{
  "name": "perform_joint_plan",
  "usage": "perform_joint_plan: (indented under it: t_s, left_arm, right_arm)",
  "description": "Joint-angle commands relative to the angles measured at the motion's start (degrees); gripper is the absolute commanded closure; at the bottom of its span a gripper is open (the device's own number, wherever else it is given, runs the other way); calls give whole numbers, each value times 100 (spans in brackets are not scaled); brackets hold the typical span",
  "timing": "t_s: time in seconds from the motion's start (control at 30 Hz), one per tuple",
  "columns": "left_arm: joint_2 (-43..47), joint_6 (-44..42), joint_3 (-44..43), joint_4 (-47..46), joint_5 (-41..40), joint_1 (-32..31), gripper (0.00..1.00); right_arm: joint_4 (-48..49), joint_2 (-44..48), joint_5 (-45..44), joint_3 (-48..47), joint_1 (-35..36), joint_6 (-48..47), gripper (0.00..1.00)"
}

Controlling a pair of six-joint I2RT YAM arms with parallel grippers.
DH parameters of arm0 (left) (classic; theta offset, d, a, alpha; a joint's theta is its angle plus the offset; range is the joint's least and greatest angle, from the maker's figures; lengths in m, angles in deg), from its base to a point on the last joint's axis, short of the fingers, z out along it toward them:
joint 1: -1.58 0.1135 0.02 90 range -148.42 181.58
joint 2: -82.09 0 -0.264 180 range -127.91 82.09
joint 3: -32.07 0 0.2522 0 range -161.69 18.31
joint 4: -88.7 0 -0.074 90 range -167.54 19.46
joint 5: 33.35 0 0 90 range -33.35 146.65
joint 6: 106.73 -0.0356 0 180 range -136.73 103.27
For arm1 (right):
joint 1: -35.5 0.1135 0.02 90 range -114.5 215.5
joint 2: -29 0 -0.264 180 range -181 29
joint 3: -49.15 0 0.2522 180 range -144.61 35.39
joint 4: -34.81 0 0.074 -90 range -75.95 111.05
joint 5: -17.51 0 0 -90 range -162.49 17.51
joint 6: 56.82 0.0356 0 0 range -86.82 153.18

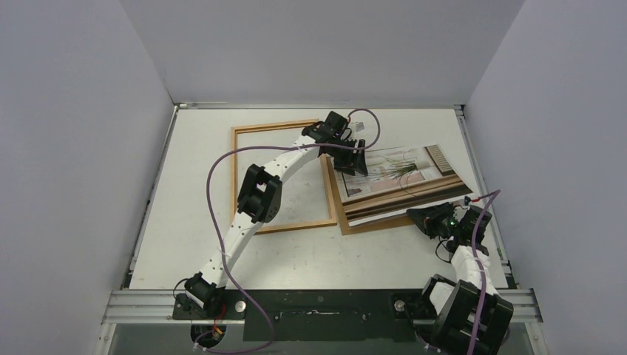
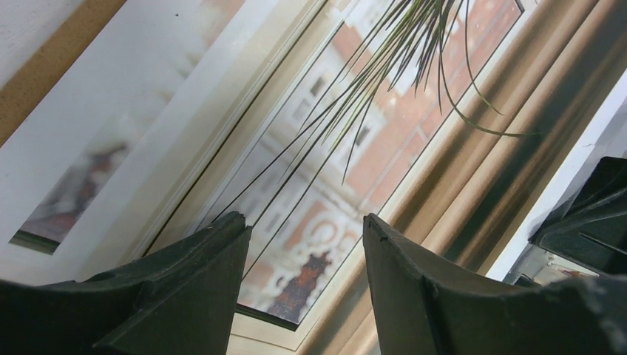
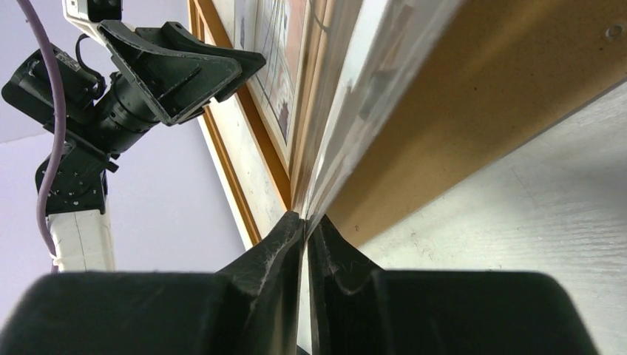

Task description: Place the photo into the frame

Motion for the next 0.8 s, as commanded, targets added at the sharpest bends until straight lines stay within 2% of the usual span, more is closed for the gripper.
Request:
perform_joint_plan:
  t_s: [0.0, 0.07, 0.3, 0.43, 0.6, 0.77]
  left_arm:
    - [-569, -263, 223, 902, -992, 210, 41]
    - [-567, -246, 209, 901, -975, 221, 41]
    - [-575, -218, 194, 914, -942, 266, 42]
    - [-584, -183, 197, 908, -931, 306, 42]
    - [-611, -147, 206, 901, -919, 311, 42]
    - [-652, -106, 206, 866, -896, 321, 42]
  right_arm:
    - [-183, 198, -39, -355, 86, -129, 91]
    - [-223, 211, -29, -422, 111, -126, 90]
    - [-63, 229, 41, -511, 274, -7, 74]
    - [-60, 225, 45, -519, 357, 9, 76]
    - [-60, 220, 52, -542, 399, 10, 85]
    - [-60, 229, 78, -564, 468, 28, 83]
